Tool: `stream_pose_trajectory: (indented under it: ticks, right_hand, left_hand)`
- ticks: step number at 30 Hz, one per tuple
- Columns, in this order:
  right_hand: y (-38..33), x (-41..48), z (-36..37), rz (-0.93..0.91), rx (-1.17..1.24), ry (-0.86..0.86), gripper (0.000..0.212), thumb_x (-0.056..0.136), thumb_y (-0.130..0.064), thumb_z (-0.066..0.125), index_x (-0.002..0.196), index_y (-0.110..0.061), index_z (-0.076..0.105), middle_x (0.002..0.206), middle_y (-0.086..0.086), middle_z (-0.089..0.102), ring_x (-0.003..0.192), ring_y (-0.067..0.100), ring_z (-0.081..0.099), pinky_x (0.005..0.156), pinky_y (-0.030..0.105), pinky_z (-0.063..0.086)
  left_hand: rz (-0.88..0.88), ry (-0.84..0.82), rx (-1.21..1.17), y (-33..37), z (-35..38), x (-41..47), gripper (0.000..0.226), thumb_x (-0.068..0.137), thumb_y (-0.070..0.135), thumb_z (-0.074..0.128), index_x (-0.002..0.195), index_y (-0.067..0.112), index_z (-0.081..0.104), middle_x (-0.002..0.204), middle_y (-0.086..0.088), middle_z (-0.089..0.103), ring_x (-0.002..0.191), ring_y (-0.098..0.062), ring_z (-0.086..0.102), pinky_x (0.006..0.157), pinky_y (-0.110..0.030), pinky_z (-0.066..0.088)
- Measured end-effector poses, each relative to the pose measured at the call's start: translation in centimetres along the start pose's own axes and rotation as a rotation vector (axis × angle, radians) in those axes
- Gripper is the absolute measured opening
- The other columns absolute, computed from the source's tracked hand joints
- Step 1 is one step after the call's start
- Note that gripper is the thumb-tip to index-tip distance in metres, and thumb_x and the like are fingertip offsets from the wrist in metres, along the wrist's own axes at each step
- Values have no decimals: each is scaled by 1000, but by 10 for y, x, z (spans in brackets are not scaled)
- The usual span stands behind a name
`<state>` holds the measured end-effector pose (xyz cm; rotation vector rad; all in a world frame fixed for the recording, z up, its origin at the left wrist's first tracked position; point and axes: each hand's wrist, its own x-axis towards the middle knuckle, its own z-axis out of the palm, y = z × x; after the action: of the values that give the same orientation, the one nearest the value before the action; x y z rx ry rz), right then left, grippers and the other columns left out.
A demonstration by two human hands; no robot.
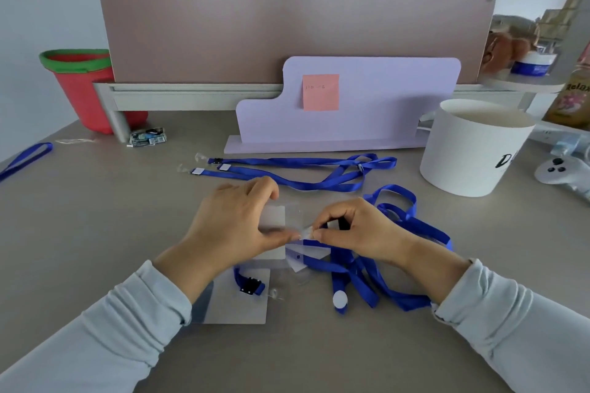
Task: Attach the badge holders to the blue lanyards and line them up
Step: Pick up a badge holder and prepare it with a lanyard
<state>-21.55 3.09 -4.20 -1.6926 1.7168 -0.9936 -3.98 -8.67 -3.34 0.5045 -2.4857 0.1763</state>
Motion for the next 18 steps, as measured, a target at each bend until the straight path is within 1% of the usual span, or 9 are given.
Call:
stream_pose_trajectory:
  ticks: [2,4,6,8,10,12,14,16,18]
  right_hand:
    - [1,0,2,2,-31,57,5,83,-16,67,85,-19,70,72,-17,64,65,-2,56,66,13,46]
    - [0,-1,2,14,-55,118,6,83,-16,67,83,-22,69,71,-16,62,62,-7,55,62,8,42]
    - [-1,-2,1,51,-63,152,8,83,-19,67,79,-25,68,66,-20,61,56,-6,52,56,6,40]
    - [-1,-2,1,77,-68,157,9,83,-22,67,76,-29,66,63,-24,60,53,-3,48,53,8,40]
    - [-2,-3,3,92,-54,153,8,83,-24,66,77,-28,66,64,-17,60,52,-1,47,52,10,40]
    - [-4,-3,5,98,-41,147,6,84,-25,65,78,-25,66,69,-10,61,53,0,46,53,10,41]
    - [-6,-4,7,107,-35,140,6,84,-25,65,78,-26,66,73,-7,63,56,2,48,55,12,43]
    - [-8,-5,7,115,-15,128,7,85,-25,64,79,-27,65,73,-8,64,59,4,53,60,14,46]
    - [-9,-5,6,114,16,107,7,87,-22,62,83,-26,65,74,-10,66,60,-2,57,61,9,47]
  left_hand:
    - [66,81,-7,1,6,-4,55,62,61,61,90,18,45,80,2,58,67,-15,56,63,-25,43]
    - [140,116,-17,1,11,-7,47,67,53,63,93,19,45,95,1,55,83,-17,53,75,-28,44]
    - [225,138,-8,3,14,-9,32,75,46,58,93,21,49,98,3,51,88,-14,49,79,-27,40]
    - [303,150,0,6,16,-10,22,80,40,56,90,21,58,90,3,56,84,-11,46,77,-25,36]
    - [341,164,-9,8,16,-10,17,83,34,57,83,19,67,80,3,60,76,-11,48,72,-25,36]
    - [358,182,6,8,16,-10,16,83,30,58,79,20,70,75,5,63,69,-12,54,69,-25,36]
    - [352,183,14,8,15,-11,16,83,29,59,78,20,71,73,5,65,64,-13,58,67,-25,34]
    - [327,164,7,8,15,-11,18,84,29,58,78,20,72,71,5,66,61,-13,59,67,-24,33]
    - [287,132,-16,8,14,-11,20,85,29,56,77,20,73,71,5,67,59,-13,60,66,-23,32]
